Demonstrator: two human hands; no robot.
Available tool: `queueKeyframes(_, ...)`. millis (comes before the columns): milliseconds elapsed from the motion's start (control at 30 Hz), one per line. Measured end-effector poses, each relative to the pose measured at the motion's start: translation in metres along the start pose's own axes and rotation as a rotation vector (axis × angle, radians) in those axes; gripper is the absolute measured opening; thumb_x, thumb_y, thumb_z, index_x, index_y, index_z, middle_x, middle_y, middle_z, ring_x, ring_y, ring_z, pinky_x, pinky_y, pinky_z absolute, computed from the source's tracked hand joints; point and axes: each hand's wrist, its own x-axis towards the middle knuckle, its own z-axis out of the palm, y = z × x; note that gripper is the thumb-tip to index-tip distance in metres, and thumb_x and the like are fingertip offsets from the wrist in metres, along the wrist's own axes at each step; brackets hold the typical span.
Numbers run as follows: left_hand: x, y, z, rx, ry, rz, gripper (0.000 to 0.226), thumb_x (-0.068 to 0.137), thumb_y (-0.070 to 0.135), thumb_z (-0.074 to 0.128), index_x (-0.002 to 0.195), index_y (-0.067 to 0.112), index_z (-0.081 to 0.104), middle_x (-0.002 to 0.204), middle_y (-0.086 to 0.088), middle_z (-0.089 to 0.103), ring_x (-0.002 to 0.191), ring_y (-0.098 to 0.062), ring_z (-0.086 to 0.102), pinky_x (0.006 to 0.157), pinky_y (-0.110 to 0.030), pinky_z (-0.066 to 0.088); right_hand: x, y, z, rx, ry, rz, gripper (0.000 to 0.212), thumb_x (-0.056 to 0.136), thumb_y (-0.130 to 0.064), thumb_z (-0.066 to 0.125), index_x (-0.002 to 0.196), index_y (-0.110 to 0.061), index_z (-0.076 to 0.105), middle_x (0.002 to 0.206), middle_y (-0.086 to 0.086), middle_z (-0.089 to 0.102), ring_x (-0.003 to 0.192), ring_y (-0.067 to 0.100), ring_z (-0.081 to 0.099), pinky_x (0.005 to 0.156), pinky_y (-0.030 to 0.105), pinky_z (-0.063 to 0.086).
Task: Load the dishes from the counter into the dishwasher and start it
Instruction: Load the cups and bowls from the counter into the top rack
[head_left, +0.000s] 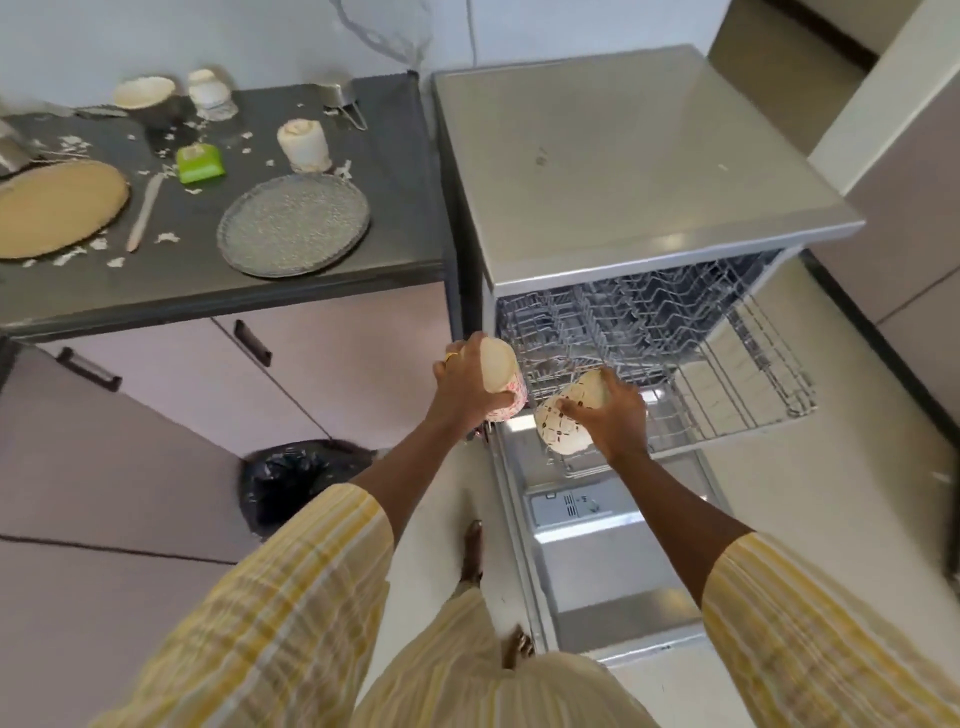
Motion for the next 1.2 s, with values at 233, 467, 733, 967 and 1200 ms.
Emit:
queueKeyframes(233, 0.067, 0.022, 0.061, 0.032, -0.253, 0.070, 0.096, 0.066, 0.023, 0.082, 0.143, 0.022, 0.024, 0.148, -0.013, 0.024, 0.134, -0.034, 0.024, 0.109, -0.047, 0.026, 0.043, 0.048, -0.007, 0.101, 0.147, 0.219, 0.091, 0.071, -0.045, 0.076, 0.145, -0.022, 0.028, 0.144, 0.020, 0.031, 0.129, 0.038, 0.033, 0.103, 0.049, 0.032)
queueKeyframes(467, 0.143, 0.015, 0.113, 0.300, -0.452, 0.187, 0.103, 0.065, 0.017, 0.083, 0.145, 0.018, 0.019, 0.148, -0.017, 0.025, 0.133, -0.033, 0.031, 0.109, -0.045, 0.033, 0.084, 0.067, 0.031, 0.153, 0.095, 0.335, 0.088, 0.062, -0.025, 0.086, 0.135, -0.025, 0.037, 0.134, 0.016, 0.033, 0.118, 0.037, 0.040, 0.092, 0.046, 0.043)
queueKeyframes(733, 0.178, -0.012, 0.156, 0.502, -0.616, 0.304, 0.109, 0.064, 0.013, 0.083, 0.147, 0.017, 0.012, 0.146, -0.018, 0.028, 0.130, -0.032, 0.034, 0.105, -0.042, 0.038, 0.099, 0.071, 0.090, 0.077, -0.054, 0.303, 0.088, 0.054, -0.014, 0.084, 0.131, -0.025, 0.043, 0.129, 0.009, 0.030, 0.118, 0.027, 0.030, 0.094, 0.046, 0.041)
queueKeyframes(967, 0.193, -0.012, 0.168, 0.511, -0.603, 0.294, 0.093, 0.073, 0.000, 0.074, 0.146, 0.010, 0.017, 0.142, -0.021, 0.033, 0.125, -0.037, 0.042, 0.099, -0.042, 0.045, 0.112, 0.069, 0.112, 0.045, -0.098, 0.308, 0.090, 0.054, -0.009, 0.083, 0.132, -0.029, 0.041, 0.134, 0.009, 0.023, 0.124, 0.033, 0.024, 0.098, 0.054, 0.039)
queueKeyframes(1200, 0.201, -0.007, 0.172, 0.542, -0.586, 0.197, 0.064, 0.088, -0.002, 0.054, 0.143, 0.007, 0.021, 0.134, -0.023, 0.044, 0.121, -0.037, 0.047, 0.097, -0.042, 0.045, 0.118, 0.071, 0.128, 0.049, -0.099, 0.360, 0.089, 0.057, -0.002, 0.077, 0.133, -0.029, 0.041, 0.135, 0.006, 0.021, 0.121, 0.034, 0.021, 0.091, 0.055, 0.042)
